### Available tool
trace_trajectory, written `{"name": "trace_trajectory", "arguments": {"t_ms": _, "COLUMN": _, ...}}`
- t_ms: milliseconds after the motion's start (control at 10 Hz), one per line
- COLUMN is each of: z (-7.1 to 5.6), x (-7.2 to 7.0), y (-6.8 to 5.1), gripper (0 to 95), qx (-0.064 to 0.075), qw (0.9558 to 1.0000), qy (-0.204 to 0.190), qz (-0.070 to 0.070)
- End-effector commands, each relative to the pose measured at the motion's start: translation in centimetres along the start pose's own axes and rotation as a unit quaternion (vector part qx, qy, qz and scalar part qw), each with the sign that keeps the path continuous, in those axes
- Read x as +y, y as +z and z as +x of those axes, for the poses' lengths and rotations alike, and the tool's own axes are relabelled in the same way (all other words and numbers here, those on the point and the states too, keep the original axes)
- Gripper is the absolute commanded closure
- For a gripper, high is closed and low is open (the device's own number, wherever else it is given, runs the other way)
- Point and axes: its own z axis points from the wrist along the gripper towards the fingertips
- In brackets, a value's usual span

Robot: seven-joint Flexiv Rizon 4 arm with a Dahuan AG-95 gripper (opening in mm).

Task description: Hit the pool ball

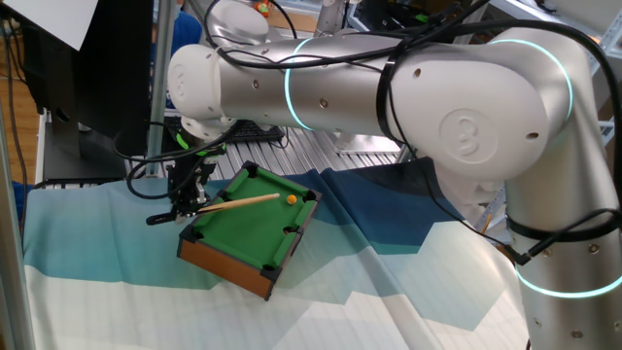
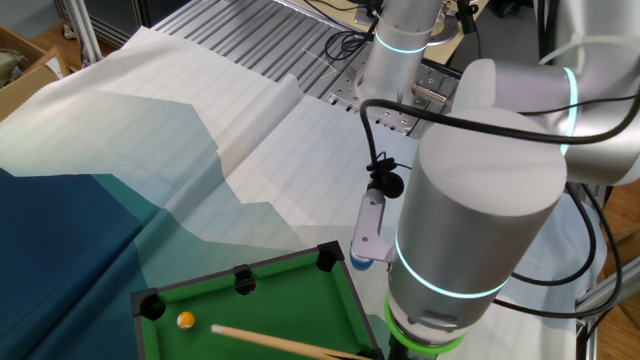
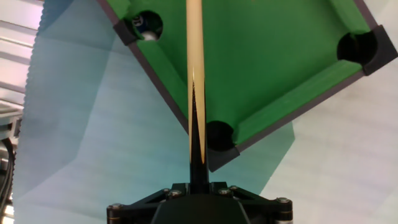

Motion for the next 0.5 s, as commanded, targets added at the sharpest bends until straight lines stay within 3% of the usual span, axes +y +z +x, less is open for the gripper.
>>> {"name": "trace_trajectory", "arguments": {"t_ms": 100, "z": 0.00, "x": 0.11, "y": 0.04, "gripper": 95.0, "qx": -0.004, "qw": 1.0000, "qy": -0.007, "qz": 0.001}}
{"name": "trace_trajectory", "arguments": {"t_ms": 300, "z": 0.00, "x": 0.11, "y": 0.04, "gripper": 95.0, "qx": -0.011, "qw": 0.9999, "qy": -0.008, "qz": 0.003}}
{"name": "trace_trajectory", "arguments": {"t_ms": 500, "z": 0.00, "x": 0.11, "y": 0.04, "gripper": 95.0, "qx": -0.017, "qw": 0.9997, "qy": 0.009, "qz": 0.014}}
